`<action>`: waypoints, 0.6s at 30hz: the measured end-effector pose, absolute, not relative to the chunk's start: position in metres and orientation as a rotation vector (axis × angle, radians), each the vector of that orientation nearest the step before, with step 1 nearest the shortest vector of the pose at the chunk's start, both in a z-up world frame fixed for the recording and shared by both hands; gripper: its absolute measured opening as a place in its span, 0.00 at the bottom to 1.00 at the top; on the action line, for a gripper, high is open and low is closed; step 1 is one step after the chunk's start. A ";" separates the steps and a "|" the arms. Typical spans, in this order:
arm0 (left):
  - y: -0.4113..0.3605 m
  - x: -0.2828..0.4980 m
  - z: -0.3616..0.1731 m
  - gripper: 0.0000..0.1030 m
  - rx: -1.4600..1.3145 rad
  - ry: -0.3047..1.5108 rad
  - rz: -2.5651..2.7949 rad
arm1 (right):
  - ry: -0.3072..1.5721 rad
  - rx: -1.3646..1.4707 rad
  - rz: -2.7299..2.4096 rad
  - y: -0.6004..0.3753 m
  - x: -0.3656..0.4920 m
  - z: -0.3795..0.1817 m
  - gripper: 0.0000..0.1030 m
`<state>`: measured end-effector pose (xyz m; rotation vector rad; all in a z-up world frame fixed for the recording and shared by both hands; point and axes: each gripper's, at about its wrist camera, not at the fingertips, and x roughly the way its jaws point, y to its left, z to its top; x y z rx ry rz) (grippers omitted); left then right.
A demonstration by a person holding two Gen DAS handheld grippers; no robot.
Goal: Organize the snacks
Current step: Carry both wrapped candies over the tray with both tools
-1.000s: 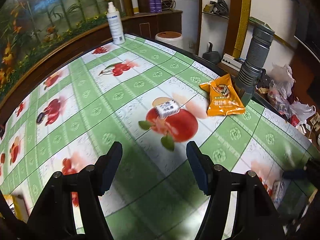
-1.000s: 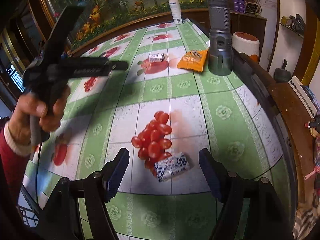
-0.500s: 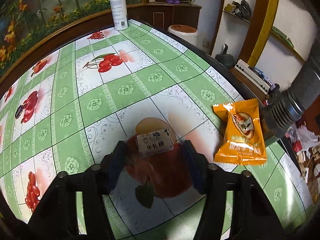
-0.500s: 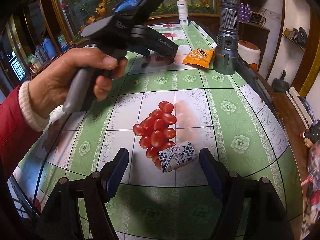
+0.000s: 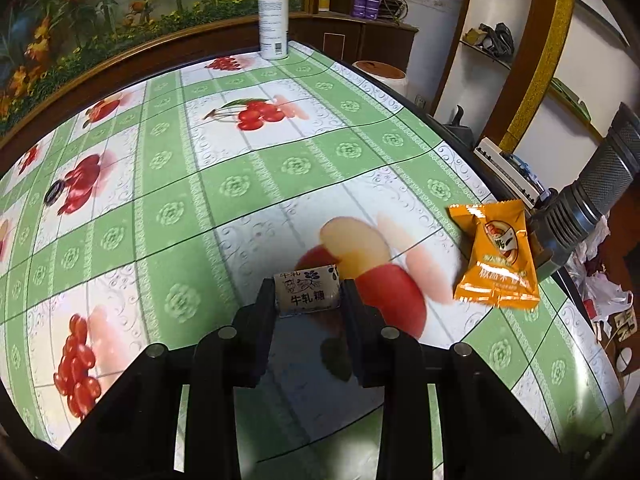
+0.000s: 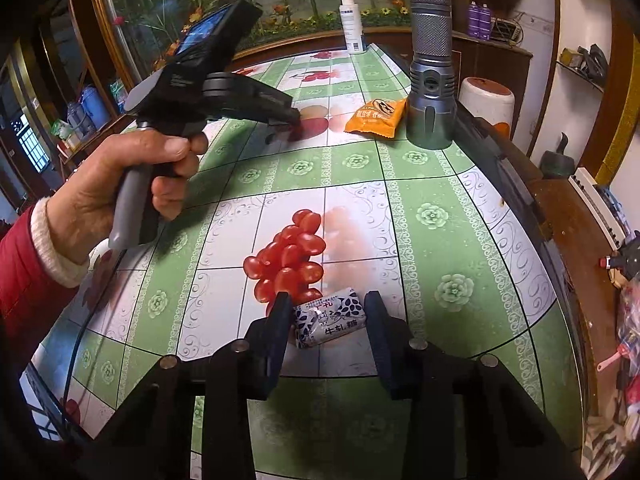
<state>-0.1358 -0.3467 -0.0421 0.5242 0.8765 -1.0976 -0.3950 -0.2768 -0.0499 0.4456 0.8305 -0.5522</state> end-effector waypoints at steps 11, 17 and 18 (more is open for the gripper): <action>-0.260 -0.115 -0.027 0.28 0.408 0.912 -1.072 | 0.791 0.474 -0.463 -0.261 -0.380 -0.040 0.36; -0.190 -0.105 -0.011 0.28 0.366 0.875 -0.956 | 0.770 0.473 -0.391 -0.247 -0.356 -0.033 0.36; -0.176 -0.104 -0.008 0.28 0.356 0.871 -0.933 | 0.758 0.473 -0.376 -0.243 -0.353 -0.032 0.36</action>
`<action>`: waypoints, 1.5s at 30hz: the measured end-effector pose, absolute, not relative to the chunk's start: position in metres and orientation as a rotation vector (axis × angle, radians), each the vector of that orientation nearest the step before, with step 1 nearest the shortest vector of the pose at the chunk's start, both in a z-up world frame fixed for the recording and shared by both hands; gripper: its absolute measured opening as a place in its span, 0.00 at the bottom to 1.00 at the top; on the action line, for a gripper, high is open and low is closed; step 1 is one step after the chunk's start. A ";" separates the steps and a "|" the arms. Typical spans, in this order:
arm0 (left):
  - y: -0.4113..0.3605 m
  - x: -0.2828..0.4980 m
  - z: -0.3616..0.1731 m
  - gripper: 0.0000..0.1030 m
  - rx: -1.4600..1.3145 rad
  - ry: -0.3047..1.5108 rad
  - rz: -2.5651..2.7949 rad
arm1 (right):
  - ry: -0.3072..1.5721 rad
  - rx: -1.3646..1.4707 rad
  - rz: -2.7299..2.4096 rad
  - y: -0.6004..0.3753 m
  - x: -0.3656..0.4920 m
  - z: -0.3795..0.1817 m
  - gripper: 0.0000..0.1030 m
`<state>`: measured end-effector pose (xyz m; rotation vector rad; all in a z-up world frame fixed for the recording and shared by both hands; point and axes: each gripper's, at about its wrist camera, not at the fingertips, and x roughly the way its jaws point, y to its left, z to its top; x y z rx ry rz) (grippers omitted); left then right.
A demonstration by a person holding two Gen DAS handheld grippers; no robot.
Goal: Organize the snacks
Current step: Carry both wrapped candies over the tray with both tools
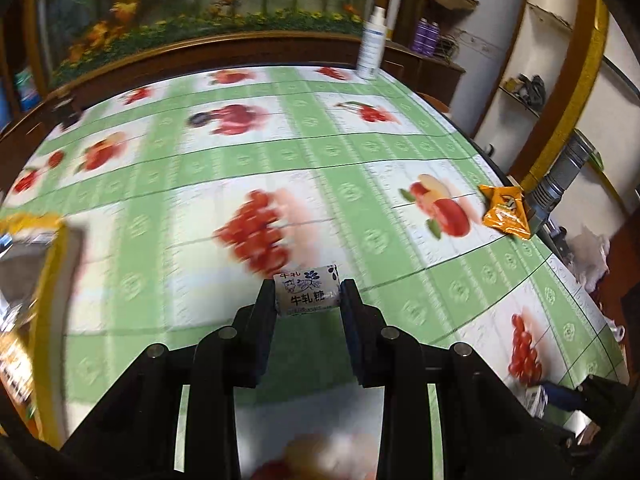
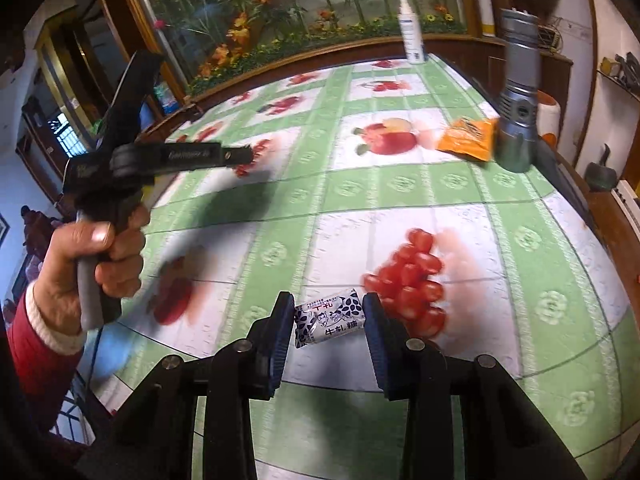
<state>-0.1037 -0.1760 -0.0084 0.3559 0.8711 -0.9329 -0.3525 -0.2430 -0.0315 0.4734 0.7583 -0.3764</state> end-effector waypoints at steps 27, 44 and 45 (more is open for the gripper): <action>0.018 -0.045 0.018 0.28 0.250 0.739 -0.455 | 0.744 0.331 0.036 -0.106 -0.157 0.014 0.35; 0.063 -0.014 0.019 0.28 0.189 0.740 -0.372 | 0.782 0.275 0.118 -0.066 -0.102 0.016 0.35; 0.066 -0.012 0.018 0.28 0.187 0.742 -0.367 | 0.783 0.272 0.123 -0.064 -0.098 0.016 0.35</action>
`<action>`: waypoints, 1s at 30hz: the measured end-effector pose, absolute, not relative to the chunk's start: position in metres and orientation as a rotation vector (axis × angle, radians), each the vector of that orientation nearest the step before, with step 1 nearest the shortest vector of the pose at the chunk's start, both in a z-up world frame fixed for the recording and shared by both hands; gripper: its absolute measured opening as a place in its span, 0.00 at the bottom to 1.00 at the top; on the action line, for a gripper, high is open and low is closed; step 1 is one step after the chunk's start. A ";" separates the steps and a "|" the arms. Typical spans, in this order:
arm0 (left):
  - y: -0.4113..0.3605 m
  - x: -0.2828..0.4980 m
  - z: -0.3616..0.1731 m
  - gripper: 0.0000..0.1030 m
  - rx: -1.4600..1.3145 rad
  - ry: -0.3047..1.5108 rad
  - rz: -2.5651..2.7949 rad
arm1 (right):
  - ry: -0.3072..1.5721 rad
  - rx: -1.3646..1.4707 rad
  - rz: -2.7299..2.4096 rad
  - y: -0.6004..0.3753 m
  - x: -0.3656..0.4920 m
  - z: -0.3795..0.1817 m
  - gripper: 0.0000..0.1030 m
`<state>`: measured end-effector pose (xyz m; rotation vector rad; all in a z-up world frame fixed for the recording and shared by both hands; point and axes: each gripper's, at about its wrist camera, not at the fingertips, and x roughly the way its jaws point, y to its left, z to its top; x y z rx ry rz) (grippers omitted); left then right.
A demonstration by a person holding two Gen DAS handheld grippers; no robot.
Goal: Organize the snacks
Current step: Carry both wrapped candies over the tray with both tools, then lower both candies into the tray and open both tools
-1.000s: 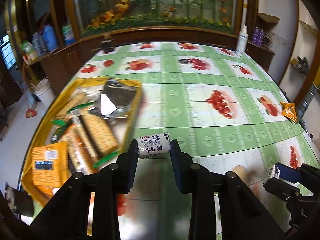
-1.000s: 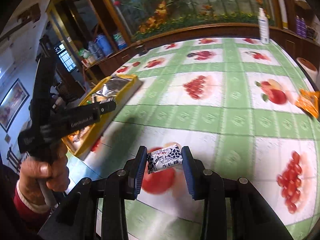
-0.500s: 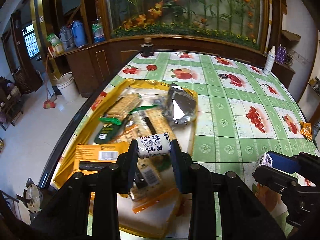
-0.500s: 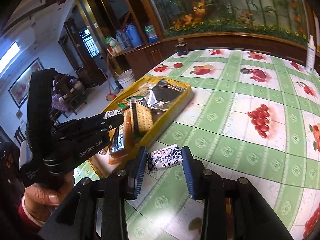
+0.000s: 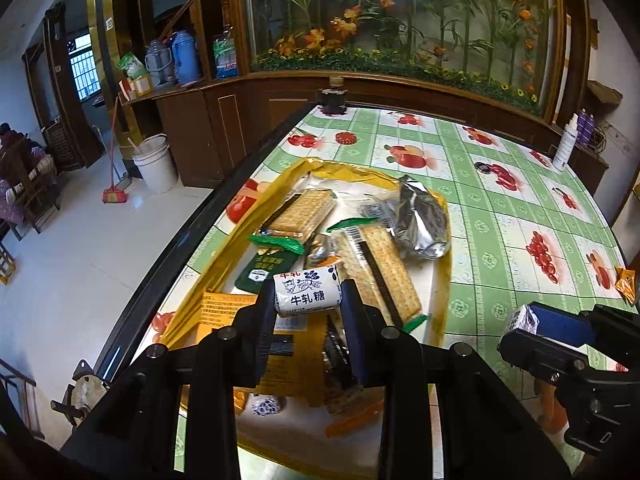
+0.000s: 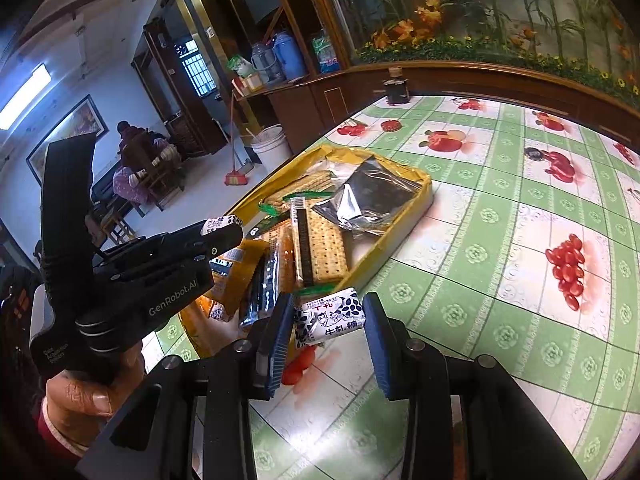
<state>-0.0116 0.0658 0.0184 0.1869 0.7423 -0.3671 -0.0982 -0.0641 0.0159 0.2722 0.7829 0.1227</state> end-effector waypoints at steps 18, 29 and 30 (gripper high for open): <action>0.104 0.028 0.014 0.28 0.106 0.800 -0.306 | 0.777 0.246 0.180 -0.042 -0.003 0.022 0.35; 0.087 0.044 0.005 0.28 0.115 0.858 -0.347 | 0.815 0.249 0.171 -0.037 0.065 0.009 0.35; 0.085 0.044 0.004 0.28 0.115 0.862 -0.352 | 0.819 0.248 0.171 -0.036 0.069 0.008 0.35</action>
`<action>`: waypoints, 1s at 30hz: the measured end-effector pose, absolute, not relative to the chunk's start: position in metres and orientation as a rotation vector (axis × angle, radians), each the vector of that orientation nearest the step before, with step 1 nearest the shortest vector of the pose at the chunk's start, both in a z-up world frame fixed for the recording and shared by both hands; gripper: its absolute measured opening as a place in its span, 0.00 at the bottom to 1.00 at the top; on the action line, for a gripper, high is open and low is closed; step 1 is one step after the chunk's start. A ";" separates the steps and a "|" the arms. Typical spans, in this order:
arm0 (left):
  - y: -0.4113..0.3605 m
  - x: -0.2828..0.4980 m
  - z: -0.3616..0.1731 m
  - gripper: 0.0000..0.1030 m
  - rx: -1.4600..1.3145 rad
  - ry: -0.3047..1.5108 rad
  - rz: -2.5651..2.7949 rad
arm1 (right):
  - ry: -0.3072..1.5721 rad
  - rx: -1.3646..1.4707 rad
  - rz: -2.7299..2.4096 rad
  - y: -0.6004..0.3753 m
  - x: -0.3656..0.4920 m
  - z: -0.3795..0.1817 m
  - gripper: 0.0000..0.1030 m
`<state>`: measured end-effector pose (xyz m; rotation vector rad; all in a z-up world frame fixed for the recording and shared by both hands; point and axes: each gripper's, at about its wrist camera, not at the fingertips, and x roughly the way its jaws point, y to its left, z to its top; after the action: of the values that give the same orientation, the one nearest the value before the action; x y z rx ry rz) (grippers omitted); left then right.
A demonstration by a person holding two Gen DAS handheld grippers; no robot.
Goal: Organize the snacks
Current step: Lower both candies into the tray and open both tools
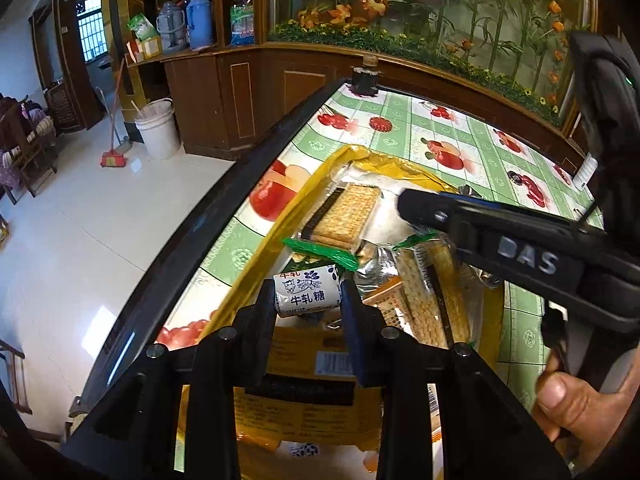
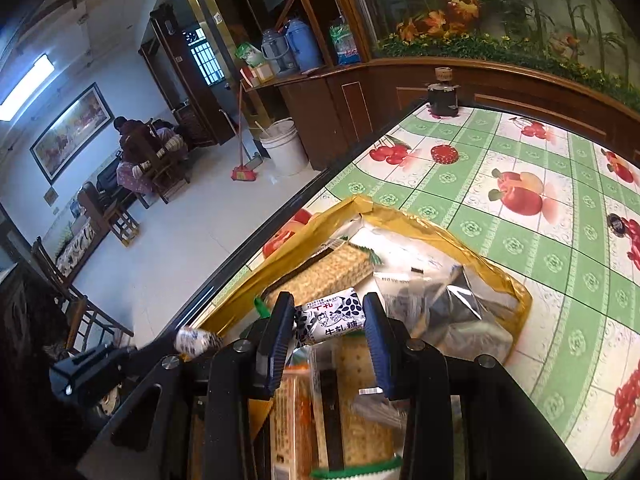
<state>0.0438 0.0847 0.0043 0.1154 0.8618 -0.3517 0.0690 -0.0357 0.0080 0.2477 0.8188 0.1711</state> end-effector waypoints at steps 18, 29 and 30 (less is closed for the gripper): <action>0.065 0.056 -0.015 0.28 0.157 0.895 -0.344 | 0.859 0.203 0.173 -0.027 0.108 -0.012 0.38; 0.071 0.052 -0.017 0.28 0.183 0.860 -0.308 | 0.857 0.151 0.185 -0.017 0.108 -0.015 0.37; 0.071 0.052 -0.017 0.28 0.182 0.861 -0.308 | 0.856 0.152 0.187 -0.017 0.108 -0.015 0.37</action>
<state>0.0523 0.0712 -0.0175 0.1823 0.8606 -0.3081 0.1078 -0.0172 -0.0150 0.1517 0.8565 0.1873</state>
